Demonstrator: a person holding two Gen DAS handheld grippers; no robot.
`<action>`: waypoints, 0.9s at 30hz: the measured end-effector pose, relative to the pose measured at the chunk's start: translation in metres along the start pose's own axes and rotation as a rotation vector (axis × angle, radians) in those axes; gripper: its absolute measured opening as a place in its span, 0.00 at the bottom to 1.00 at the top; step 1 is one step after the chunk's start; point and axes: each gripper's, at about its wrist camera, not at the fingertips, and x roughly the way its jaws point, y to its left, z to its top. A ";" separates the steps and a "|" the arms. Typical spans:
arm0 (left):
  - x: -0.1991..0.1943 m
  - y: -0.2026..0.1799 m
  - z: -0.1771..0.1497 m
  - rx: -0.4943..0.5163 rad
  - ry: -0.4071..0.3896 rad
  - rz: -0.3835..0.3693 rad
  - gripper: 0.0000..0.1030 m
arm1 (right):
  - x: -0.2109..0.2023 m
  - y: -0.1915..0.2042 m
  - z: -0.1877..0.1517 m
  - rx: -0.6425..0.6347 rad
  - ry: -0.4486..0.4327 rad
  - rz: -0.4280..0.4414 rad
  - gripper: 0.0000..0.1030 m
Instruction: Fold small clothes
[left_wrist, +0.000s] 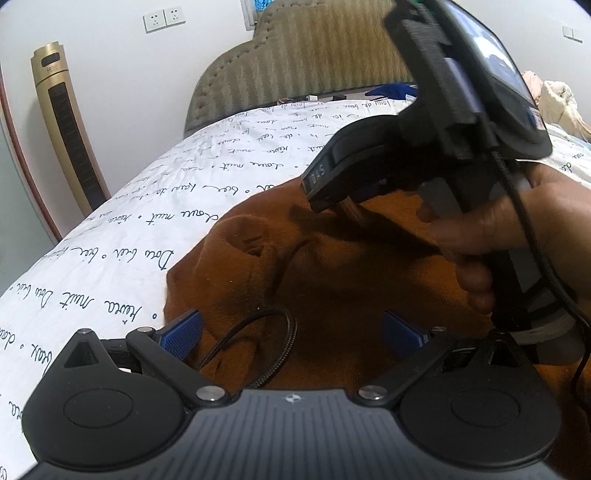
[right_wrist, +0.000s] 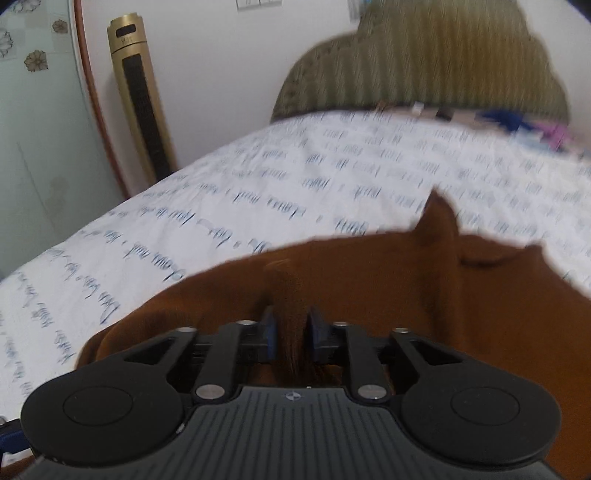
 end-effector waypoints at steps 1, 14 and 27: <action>-0.002 0.000 0.000 -0.001 -0.002 -0.001 1.00 | -0.003 0.000 -0.001 0.003 -0.005 0.001 0.31; -0.027 0.035 -0.010 -0.036 -0.019 0.130 1.00 | -0.024 0.011 -0.014 -0.045 -0.004 0.032 0.49; -0.053 0.165 -0.029 -0.220 0.026 0.573 1.00 | -0.091 0.067 -0.039 -0.371 -0.092 0.182 0.63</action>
